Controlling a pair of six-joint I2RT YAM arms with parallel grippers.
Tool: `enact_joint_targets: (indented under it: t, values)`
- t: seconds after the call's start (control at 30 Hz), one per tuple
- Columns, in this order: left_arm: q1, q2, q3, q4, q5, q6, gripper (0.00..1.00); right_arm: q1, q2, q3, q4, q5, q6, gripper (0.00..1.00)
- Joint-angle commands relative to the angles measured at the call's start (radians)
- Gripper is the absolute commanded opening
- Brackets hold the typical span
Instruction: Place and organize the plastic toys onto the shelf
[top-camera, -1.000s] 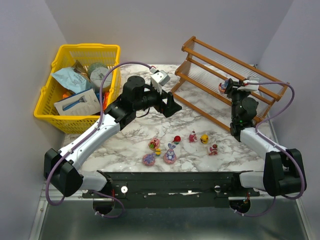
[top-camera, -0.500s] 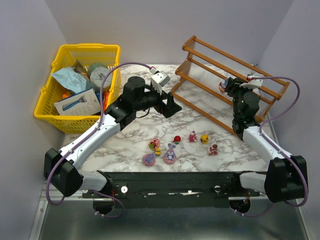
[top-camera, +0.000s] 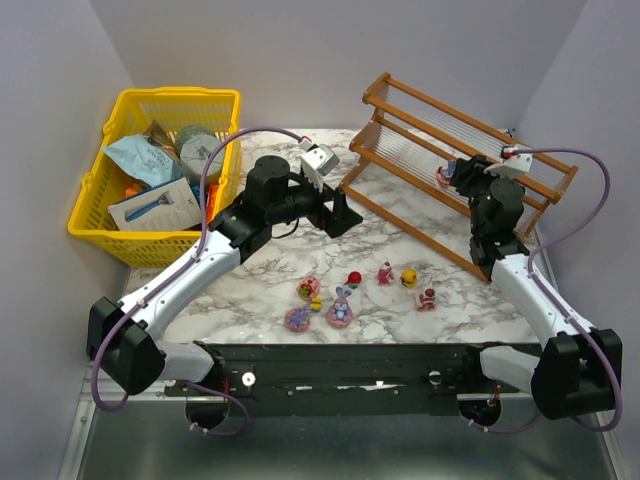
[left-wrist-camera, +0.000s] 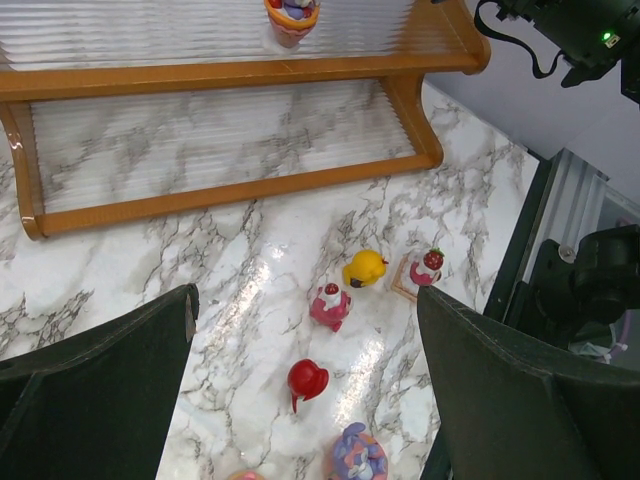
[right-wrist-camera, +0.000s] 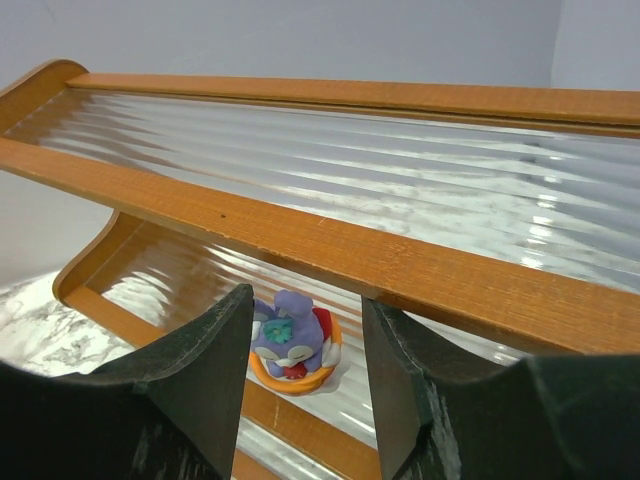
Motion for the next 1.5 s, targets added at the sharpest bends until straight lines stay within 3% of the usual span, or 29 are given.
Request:
enact_joint_targets:
  t: [0.0,0.27,0.87,1.0,1.17,1.27,1.47]
  values:
    - [0.006,-0.029,-0.019,0.025,0.017,-0.006,0.99,-0.006,-0.034,0.050,-0.053,0.008,0.035,0.56]
    - [0.006,-0.043,-0.036,0.032,0.015,-0.005,0.99,-0.006,-0.065,0.102,-0.149,-0.012,0.073,0.60]
    - [0.006,-0.080,-0.070,0.038,0.000,-0.005,0.99,-0.006,-0.148,0.246,-0.583,-0.170,0.142,0.61]
    - [0.006,-0.092,-0.080,0.035,-0.012,-0.005,0.99,-0.004,-0.140,0.265,-0.680,-0.219,0.132,0.47]
    - [0.006,-0.104,-0.097,0.041,-0.023,-0.014,0.99,-0.006,-0.140,0.193,-0.654,-0.218,0.079,0.12]
    - [0.006,-0.106,-0.105,0.046,-0.031,-0.016,0.99,-0.006,-0.136,0.150,-0.616,-0.189,0.047,0.02]
    - [0.006,-0.094,-0.103,0.045,-0.055,-0.025,0.99,-0.006,-0.099,0.092,-0.516,-0.140,0.009,0.01]
